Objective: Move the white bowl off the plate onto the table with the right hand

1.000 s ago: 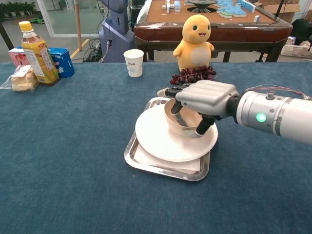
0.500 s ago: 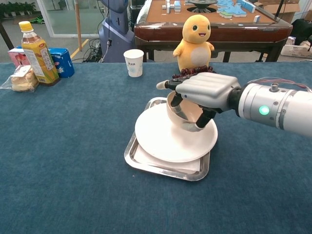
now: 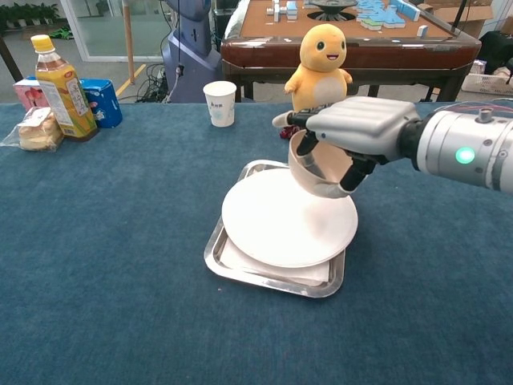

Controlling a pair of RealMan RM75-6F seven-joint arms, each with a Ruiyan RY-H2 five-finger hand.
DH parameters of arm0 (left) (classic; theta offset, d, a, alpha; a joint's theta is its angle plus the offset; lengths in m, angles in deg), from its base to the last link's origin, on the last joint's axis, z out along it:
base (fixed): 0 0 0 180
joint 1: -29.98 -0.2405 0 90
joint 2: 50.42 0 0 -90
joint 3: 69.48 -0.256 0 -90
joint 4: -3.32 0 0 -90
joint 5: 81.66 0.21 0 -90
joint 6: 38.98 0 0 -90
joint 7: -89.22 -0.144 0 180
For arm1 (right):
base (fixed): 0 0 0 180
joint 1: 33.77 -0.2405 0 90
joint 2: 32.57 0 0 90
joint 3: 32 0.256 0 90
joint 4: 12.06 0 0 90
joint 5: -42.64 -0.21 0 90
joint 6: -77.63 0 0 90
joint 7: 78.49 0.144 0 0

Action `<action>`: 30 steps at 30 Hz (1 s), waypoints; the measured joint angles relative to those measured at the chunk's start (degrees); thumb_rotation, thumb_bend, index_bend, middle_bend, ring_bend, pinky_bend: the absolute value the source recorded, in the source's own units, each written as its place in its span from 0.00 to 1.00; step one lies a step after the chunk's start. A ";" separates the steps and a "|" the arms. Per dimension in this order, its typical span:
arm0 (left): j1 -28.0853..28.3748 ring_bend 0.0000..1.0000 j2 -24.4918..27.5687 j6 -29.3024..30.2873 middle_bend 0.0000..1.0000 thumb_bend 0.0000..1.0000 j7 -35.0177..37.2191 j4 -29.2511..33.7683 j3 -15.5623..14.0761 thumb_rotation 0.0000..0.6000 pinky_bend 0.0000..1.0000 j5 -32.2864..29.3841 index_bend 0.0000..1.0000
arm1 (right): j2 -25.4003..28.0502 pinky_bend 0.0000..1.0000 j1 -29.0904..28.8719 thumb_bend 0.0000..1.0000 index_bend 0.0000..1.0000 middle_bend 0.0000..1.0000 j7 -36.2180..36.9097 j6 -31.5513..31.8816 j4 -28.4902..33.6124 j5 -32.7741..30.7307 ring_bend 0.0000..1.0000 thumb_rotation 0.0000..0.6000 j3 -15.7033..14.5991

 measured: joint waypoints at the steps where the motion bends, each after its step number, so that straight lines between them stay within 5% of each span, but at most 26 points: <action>1: 0.00 0.10 -0.02 0.00 0.18 0.25 -0.06 0.00 -0.01 1.00 0.36 0.00 0.35 | 0.67 0.05 0.06 0.47 0.68 0.02 -0.60 0.05 0.75 -0.68 0.00 1.00 -0.07; 14: 0.14 0.10 -0.48 -0.12 0.18 0.25 -1.45 0.12 -0.08 1.00 0.36 -0.15 0.35 | 9.45 0.02 2.53 0.47 0.69 0.02 -6.16 1.41 9.23 -8.04 0.00 1.00 -5.30; 30: 0.24 0.10 -0.45 -0.40 0.18 0.25 -1.29 0.08 -0.01 1.00 0.36 -0.53 0.35 | 5.85 0.01 3.13 0.46 0.67 0.02 -5.49 -0.43 3.90 -9.17 0.00 1.00 -8.64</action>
